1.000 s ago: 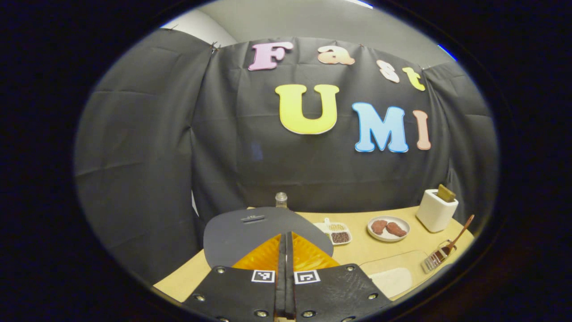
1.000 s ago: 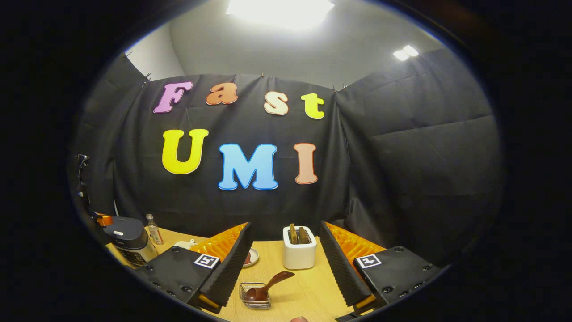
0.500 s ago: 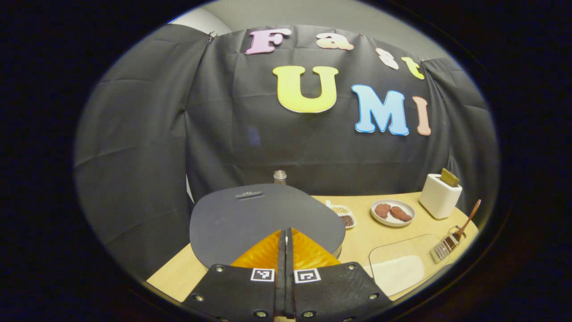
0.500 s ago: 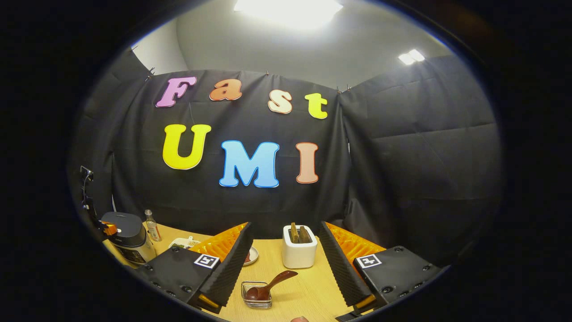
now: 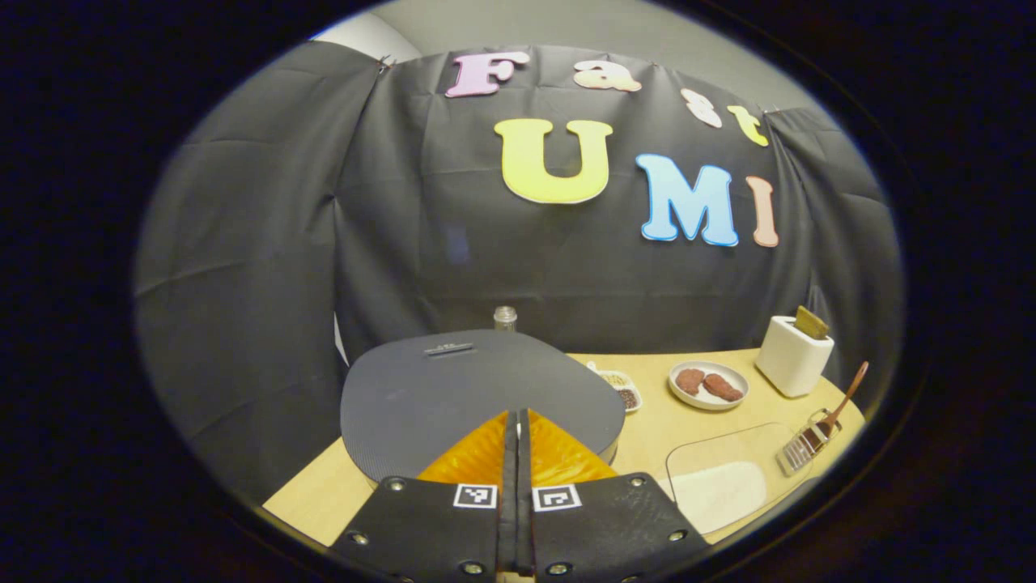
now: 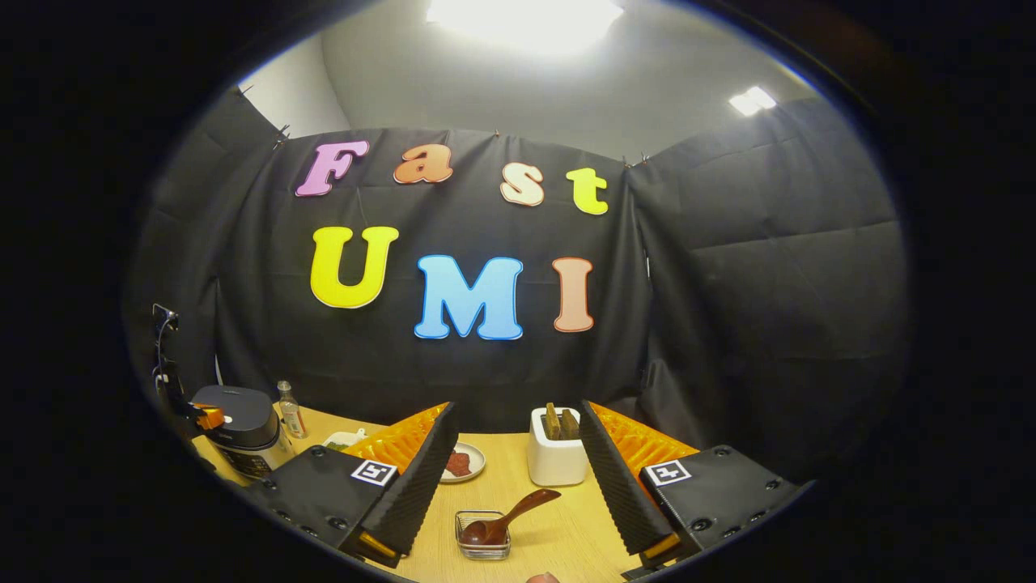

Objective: Close the left gripper, press the button to open the rice cooker; take a wooden spoon from the chopstick holder with the right hand, scoop a spoonful of rice and pour it into the rice cooker, then put the wooden spoon back into the chopstick holder.

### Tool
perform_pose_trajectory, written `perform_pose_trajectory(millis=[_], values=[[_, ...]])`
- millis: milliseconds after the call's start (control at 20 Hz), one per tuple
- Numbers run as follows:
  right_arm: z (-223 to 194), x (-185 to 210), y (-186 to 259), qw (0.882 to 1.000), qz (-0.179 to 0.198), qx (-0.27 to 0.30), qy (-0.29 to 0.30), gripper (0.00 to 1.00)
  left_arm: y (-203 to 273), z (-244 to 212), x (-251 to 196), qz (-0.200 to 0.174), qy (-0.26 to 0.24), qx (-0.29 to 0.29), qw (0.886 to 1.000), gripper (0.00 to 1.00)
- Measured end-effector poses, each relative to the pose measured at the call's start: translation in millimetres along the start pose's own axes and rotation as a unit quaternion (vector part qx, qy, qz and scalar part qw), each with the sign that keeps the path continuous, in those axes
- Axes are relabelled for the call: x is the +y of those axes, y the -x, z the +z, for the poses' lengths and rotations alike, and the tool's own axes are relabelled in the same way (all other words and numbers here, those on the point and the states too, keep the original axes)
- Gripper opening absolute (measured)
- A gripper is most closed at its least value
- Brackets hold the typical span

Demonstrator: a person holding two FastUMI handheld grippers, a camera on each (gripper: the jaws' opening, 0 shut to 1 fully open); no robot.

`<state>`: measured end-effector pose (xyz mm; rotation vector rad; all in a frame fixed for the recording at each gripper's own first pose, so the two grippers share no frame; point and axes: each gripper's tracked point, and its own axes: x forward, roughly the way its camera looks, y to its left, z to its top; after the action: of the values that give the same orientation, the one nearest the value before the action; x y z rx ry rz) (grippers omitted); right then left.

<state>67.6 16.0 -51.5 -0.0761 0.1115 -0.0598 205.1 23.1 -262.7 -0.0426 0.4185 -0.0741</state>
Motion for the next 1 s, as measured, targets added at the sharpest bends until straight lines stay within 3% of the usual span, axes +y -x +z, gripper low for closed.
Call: perform_pose_trajectory(millis=[400, 600, 800, 1000], values=[[3.8, -5.9, -1.4, 1.000, 0.006, -0.008, -0.007, 0.95, 37.5, 128.4, 18.4, 0.032, -0.010, -0.132, 0.991, 0.02], [2.4, -6.1, -4.0, 1.000, 0.012, -0.010, -0.003, 0.95, 67.4, 167.4, 23.5, 0.046, -0.005, -0.168, 0.985, 0.01], [-10.2, -6.0, -11.4, 1.000, 0.021, 0.004, -0.009, 0.95, 110.8, 192.9, 16.5, 0.035, -0.002, -0.203, 0.979, 0.02], [-31.6, -8.4, -25.5, 0.999, 0.028, 0.028, -0.020, 0.95, 146.6, 204.8, 15.3, 0.039, 0.005, -0.222, 0.974, 0.71]])
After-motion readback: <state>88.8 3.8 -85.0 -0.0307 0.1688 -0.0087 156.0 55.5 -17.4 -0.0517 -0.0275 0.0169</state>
